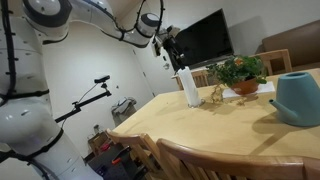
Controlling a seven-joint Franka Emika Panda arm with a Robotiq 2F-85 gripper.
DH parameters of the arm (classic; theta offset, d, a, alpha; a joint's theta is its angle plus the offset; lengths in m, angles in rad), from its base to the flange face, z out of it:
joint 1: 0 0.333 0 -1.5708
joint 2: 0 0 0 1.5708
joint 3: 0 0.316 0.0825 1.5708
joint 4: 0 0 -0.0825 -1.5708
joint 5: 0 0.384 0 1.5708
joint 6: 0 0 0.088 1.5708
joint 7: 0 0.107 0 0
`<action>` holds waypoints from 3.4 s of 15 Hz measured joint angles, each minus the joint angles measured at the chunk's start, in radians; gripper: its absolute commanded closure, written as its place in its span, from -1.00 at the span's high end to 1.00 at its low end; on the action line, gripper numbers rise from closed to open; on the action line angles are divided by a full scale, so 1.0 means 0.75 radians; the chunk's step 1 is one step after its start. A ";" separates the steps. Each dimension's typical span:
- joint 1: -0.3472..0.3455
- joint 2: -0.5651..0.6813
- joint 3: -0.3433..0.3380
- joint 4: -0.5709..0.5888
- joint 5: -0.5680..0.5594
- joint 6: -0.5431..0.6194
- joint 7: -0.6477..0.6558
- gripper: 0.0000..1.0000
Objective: Pick a leaf from the plant
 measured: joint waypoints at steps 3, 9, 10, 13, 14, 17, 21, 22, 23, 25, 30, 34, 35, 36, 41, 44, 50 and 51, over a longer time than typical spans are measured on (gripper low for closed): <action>0.001 0.010 -0.004 0.000 0.000 0.016 0.013 1.00; 0.040 0.117 -0.039 -0.009 -0.013 0.285 0.188 1.00; 0.053 0.139 -0.047 -0.009 -0.017 0.328 0.215 1.00; 0.093 0.196 -0.071 -0.007 -0.025 0.394 0.269 1.00; 0.107 0.212 -0.079 -0.006 -0.030 0.402 0.283 1.00; 0.142 0.256 -0.099 0.005 -0.042 0.406 0.308 1.00; 0.179 0.319 -0.144 0.052 -0.092 0.407 0.346 1.00; 0.187 0.338 -0.155 0.071 -0.113 0.408 0.359 1.00; 0.188 0.350 -0.158 0.078 -0.114 0.408 0.359 1.00; 0.188 0.353 -0.158 0.077 -0.114 0.408 0.359 1.00; 0.189 0.353 -0.158 0.077 -0.114 0.408 0.359 1.00; 0.190 0.361 -0.158 0.078 -0.114 0.407 0.359 1.00; 0.193 0.372 -0.158 0.083 -0.114 0.407 0.360 1.00; 0.199 0.387 -0.159 0.091 -0.114 0.407 0.362 1.00; 0.248 0.501 -0.169 0.188 -0.115 0.404 0.404 1.00; 0.271 0.566 -0.189 0.273 -0.115 0.401 0.421 1.00; 0.294 0.685 -0.274 0.468 -0.125 0.390 0.464 1.00; 0.294 0.708 -0.286 0.503 -0.126 0.384 0.464 1.00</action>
